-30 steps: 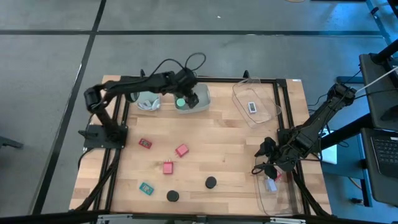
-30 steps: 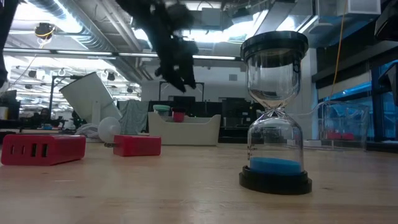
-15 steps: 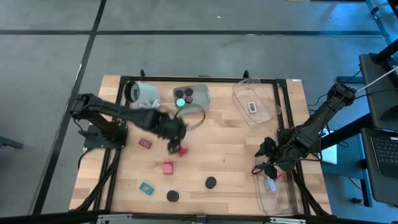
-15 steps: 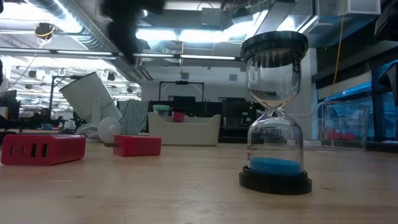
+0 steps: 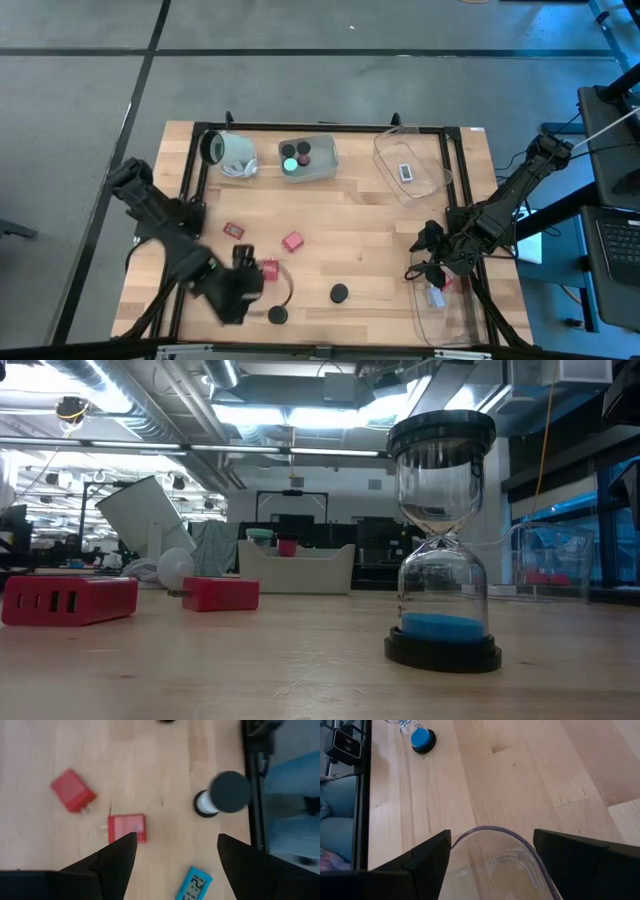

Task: Pick & Place Office items
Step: Put the white hourglass into the gray bin

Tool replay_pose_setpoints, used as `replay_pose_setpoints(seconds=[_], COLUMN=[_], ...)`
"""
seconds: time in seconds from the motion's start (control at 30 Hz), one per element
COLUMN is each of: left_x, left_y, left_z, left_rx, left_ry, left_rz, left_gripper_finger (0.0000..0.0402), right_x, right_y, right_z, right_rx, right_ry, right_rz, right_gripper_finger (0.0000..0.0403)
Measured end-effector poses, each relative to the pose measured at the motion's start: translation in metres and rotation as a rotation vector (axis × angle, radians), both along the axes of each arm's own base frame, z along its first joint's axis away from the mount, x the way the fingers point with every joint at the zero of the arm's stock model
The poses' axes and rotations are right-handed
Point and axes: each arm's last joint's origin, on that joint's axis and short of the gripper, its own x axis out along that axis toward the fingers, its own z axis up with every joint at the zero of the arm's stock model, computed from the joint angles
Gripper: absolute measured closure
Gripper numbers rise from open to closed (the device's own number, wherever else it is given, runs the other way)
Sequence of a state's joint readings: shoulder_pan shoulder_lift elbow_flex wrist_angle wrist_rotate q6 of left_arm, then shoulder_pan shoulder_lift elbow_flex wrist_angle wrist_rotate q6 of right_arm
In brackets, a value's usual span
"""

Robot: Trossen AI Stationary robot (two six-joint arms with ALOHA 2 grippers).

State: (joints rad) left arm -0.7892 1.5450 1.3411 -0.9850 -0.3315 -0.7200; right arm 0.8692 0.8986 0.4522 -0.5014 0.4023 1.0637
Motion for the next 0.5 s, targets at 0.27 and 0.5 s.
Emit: replay_pose_setpoints(seconds=[0.27,0.5], left_x=[-0.014,0.003], left_y=[-0.043,-0.052], left_z=[-0.017,-0.030], left_rx=[0.169,0.104], left_ry=[-0.203,-0.202], left_rz=[-0.076,-0.057], left_gripper_finger=[0.0110,0.0043], right_x=[0.000,0.000], right_y=[0.000,0.000], right_z=[0.000,0.000], right_rx=[0.000,0.000], right_ry=[0.000,0.000], right_rz=[0.000,0.000], right_gripper_finger=[0.0117,0.0117])
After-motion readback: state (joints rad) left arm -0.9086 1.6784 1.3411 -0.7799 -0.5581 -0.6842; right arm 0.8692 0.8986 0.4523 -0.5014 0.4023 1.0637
